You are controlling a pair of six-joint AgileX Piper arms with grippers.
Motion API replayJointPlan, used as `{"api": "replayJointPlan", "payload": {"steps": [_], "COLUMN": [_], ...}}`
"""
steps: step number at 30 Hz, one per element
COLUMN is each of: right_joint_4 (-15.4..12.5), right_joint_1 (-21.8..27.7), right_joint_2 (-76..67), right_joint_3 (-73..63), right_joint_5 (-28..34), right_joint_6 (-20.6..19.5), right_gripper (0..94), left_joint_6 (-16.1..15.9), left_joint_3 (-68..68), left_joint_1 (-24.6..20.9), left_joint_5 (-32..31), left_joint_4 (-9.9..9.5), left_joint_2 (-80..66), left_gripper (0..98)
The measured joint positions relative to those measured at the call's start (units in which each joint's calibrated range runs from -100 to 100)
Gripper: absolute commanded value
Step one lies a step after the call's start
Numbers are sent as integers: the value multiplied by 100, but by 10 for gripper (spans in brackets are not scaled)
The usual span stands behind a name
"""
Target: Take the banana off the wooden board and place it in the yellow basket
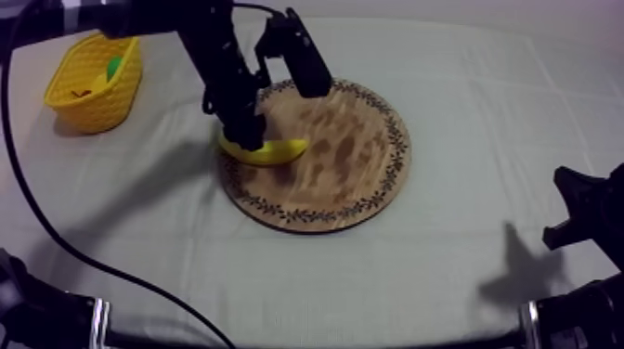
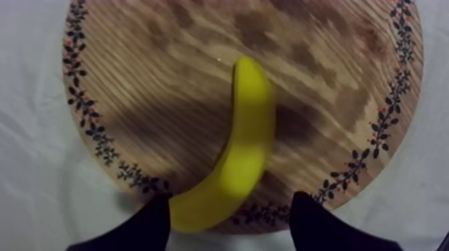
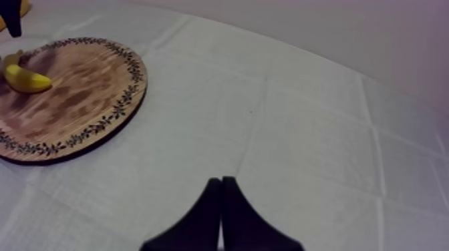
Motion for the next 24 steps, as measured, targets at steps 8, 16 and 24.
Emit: {"api": "replayJointPlan", "payload": {"steps": [8, 16, 24], "right_joint_4": [0, 0, 0], "right_joint_1": [0, 0, 0], "right_joint_2": [0, 0, 0], "right_joint_3": [0, 0, 0], "right_joint_5": [0, 0, 8], "right_joint_6": [-4, -4, -4], "right_gripper": [2, 2, 2], "left_joint_6": [-3, -48, -66], "left_joint_3": [-46, -201, -303], "left_joint_1": [32, 21, 30], "left_joint_5": [-10, -13, -8], "left_joint_4": [40, 103, 168], "left_joint_2": [425, 797, 1134], "left_gripper": [655, 632, 538]}}
